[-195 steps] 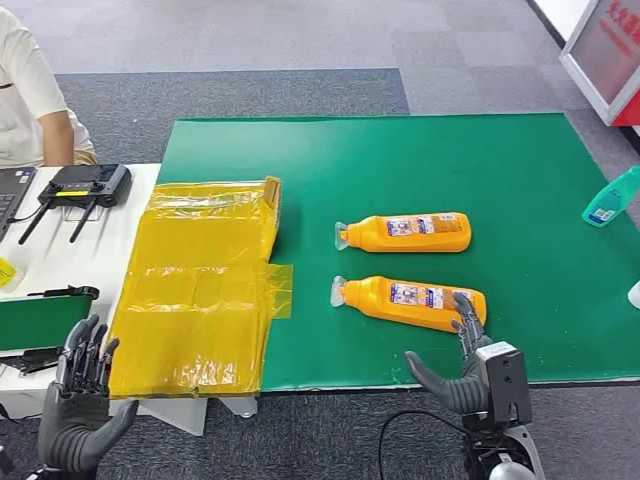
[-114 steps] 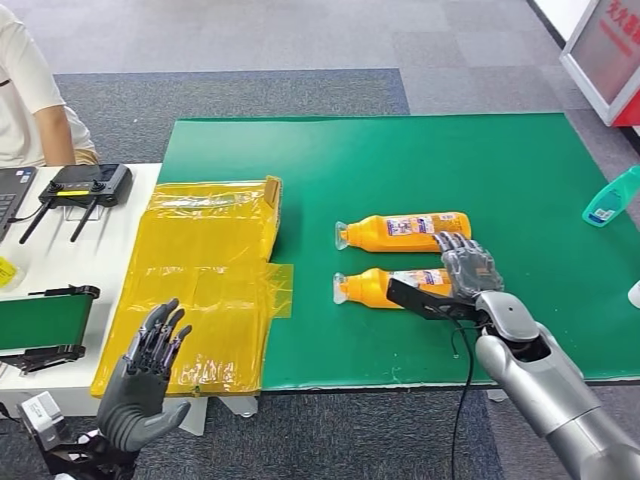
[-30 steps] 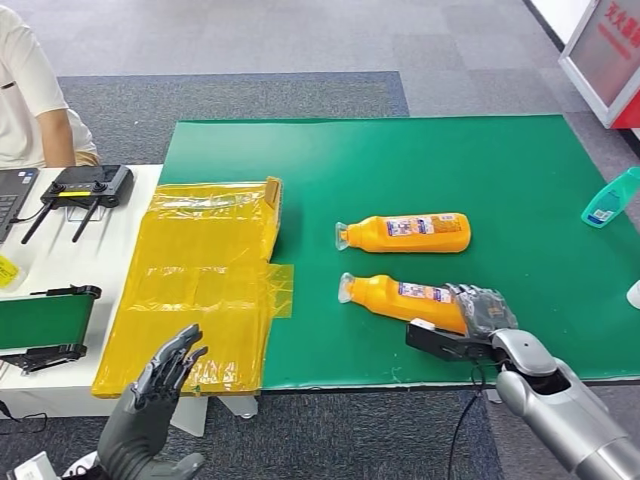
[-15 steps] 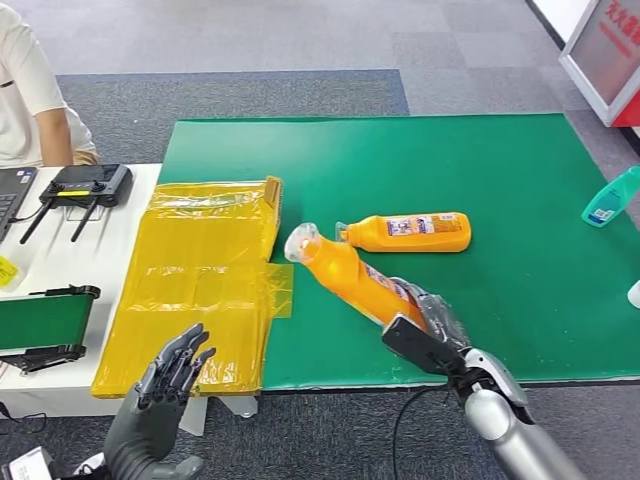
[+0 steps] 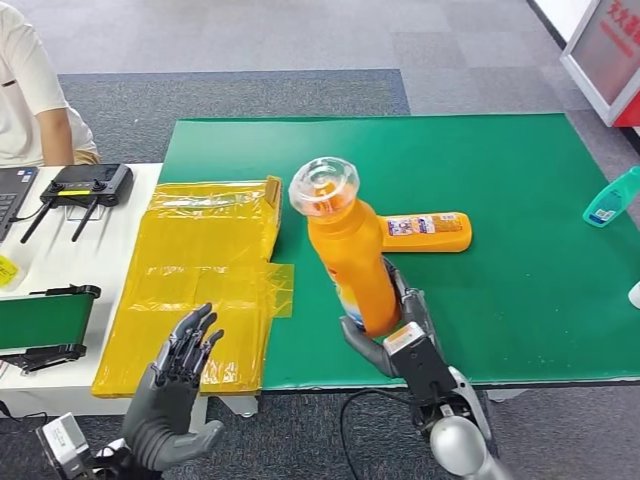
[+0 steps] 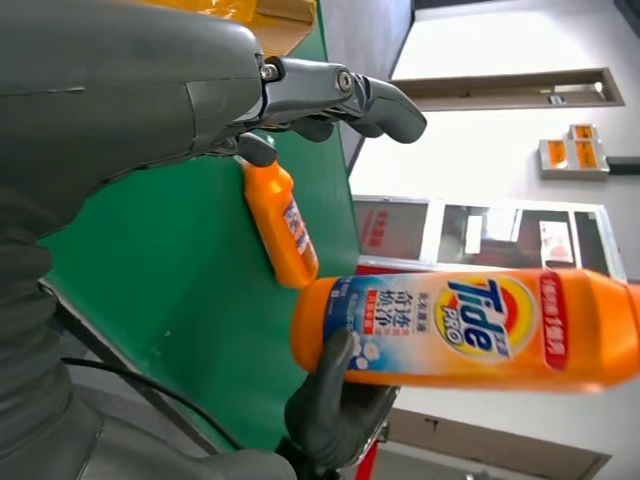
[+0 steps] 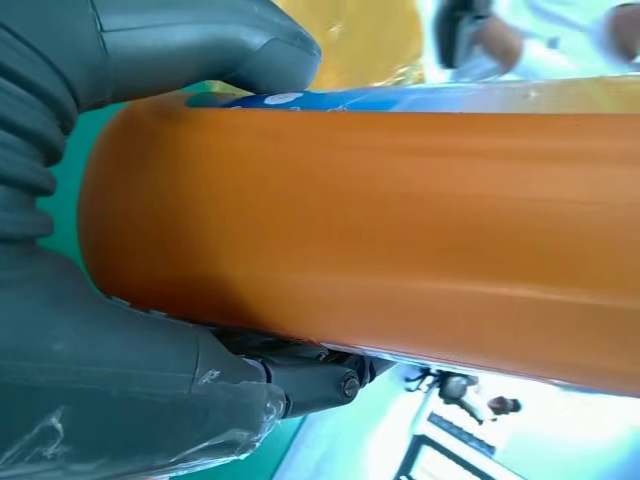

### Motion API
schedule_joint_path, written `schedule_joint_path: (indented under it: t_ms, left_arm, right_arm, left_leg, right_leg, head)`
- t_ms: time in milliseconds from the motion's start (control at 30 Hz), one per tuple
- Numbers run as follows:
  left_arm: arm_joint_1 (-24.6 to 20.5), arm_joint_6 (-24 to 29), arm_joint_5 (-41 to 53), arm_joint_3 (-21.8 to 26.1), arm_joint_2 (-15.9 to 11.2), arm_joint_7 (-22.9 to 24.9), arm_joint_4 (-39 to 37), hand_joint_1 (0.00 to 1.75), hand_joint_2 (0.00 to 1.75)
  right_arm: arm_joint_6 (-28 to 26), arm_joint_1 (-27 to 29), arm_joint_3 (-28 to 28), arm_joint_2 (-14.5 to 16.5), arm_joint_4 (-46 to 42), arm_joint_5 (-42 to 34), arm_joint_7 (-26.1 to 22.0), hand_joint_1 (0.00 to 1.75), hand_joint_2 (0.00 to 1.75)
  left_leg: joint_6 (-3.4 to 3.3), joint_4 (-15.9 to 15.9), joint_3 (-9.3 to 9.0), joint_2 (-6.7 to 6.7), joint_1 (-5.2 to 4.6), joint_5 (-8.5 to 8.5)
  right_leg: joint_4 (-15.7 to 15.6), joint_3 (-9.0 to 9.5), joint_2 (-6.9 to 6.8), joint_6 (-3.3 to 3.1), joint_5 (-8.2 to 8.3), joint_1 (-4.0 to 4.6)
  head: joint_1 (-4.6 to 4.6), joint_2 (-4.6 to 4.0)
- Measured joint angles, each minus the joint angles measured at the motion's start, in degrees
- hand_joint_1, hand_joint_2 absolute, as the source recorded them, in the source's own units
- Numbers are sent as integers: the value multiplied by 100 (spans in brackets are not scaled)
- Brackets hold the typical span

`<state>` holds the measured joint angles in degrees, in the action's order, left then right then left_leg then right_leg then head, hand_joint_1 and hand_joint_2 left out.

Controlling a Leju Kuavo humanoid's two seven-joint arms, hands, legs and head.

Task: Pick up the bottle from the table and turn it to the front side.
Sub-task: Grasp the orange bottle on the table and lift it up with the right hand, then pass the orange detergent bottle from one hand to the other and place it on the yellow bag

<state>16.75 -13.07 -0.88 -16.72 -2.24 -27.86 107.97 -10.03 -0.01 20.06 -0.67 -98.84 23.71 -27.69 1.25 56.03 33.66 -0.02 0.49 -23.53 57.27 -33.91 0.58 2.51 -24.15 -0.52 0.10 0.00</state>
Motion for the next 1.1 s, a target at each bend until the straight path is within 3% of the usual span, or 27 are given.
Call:
schedule_joint_path:
  t_ms: [300, 467, 800, 1100]
  left_arm:
    - [-238, 440, -366, 0, 387, 243, -160, 0, 175]
    - [-380, 406, -600, 6, 527, 330, -251, 0, 175]
    - [-1067, 322, -816, -191, 678, 586, -565, 0, 175]
    - [-1400, 339, -884, -475, 720, 813, -813, 0, 175]
  right_arm:
    - [-412, 446, 272, 219, -285, -137, -373, 175, 175]
    - [-509, 617, 475, 245, -270, -118, -495, 175, 175]
    - [-1465, 486, 1053, 246, 119, 685, -736, 175, 175]
    - [-1776, 314, 1432, 239, 440, 824, -616, 175, 175]
  left_leg:
    - [0, 0, 1, 0, 0, -1]
    - [0, 0, 2, 0, 0, -1]
    - [1, 0, 2, 0, 1, 4]
    - [0, 0, 2, 0, 0, 1]
  right_leg:
    - [0, -1, 0, 0, 0, 0]
    - [0, -3, 0, 0, -1, 0]
    - [0, -2, 0, 0, 1, 1]
    - [0, -4, 0, -1, 1, 0]
  head:
    - [0, 0]
    - [-1, 0]
    - [1, 0]
    - [-1, 0]
